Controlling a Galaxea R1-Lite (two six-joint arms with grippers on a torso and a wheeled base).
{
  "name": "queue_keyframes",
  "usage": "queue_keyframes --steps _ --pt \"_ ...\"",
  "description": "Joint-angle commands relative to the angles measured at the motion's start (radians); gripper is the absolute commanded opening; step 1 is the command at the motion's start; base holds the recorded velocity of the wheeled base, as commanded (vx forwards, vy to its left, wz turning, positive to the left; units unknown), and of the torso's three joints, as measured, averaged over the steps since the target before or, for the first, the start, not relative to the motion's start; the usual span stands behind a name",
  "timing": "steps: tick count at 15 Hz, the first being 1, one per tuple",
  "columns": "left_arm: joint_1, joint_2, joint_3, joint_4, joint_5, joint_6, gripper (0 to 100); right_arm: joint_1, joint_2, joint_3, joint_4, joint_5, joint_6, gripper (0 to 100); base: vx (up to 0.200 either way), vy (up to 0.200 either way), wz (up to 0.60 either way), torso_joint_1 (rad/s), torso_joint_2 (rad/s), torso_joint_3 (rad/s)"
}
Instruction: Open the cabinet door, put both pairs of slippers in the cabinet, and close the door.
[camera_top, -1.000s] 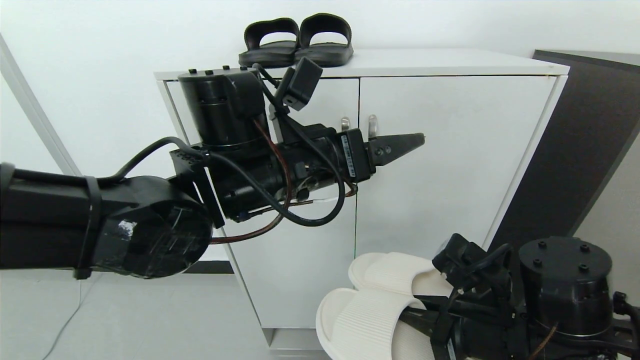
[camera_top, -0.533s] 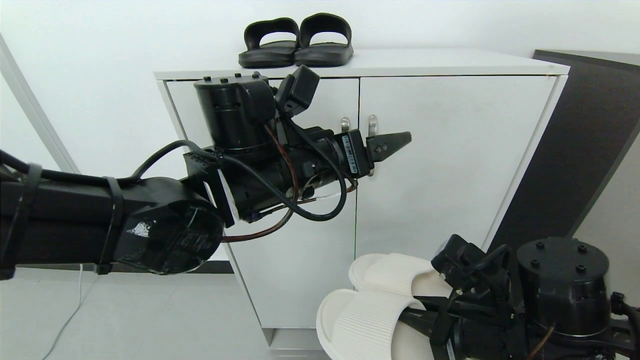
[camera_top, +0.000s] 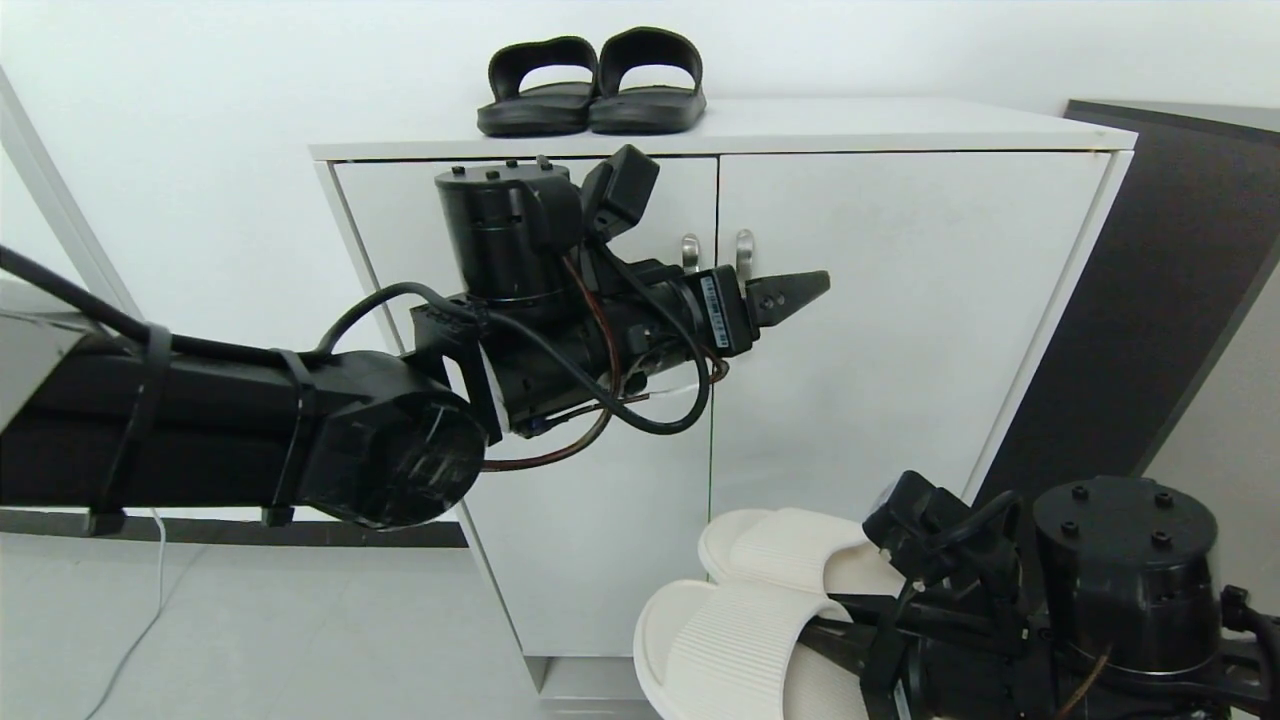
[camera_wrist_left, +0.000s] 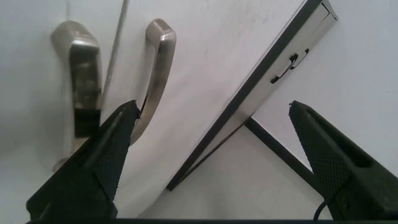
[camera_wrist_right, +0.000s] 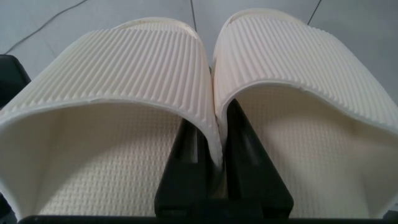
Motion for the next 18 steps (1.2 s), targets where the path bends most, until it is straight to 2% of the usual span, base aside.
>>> queue_keyframes --steps 1,5,6,8,11,18 --pt "0.0 0.054 -0.039 -0.001 0.003 0.0 100 0.001 0.002 0.001 -0.001 0.001 0.0 0 0.0 0.0 0.0 0.0 0.0 0.0" --pt "0.0 0.088 -0.071 -0.003 0.003 -0.002 100 0.001 0.007 0.003 -0.011 0.001 0.0 0 0.0 0.0 0.0 0.0 0.0 0.0" --pt "0.0 0.085 -0.068 -0.004 0.003 -0.003 0 0.001 0.007 0.009 -0.011 0.001 -0.001 0 0.0 0.0 0.0 0.0 0.0 0.0" --pt "0.0 0.076 -0.045 -0.01 0.005 -0.002 0 0.001 0.005 0.01 -0.011 0.001 -0.001 0 0.0 0.0 0.0 0.0 0.0 0.0" --pt "-0.006 -0.018 0.058 -0.038 0.005 0.001 0 0.003 -0.007 0.032 -0.022 0.054 -0.001 0 0.0 0.0 0.0 0.0 0.0 0.0" --pt "-0.113 -0.231 0.248 -0.038 0.006 0.004 0 0.006 -0.07 0.104 -0.03 0.218 -0.058 0 0.0 0.0 0.0 0.0 0.0 0.0"
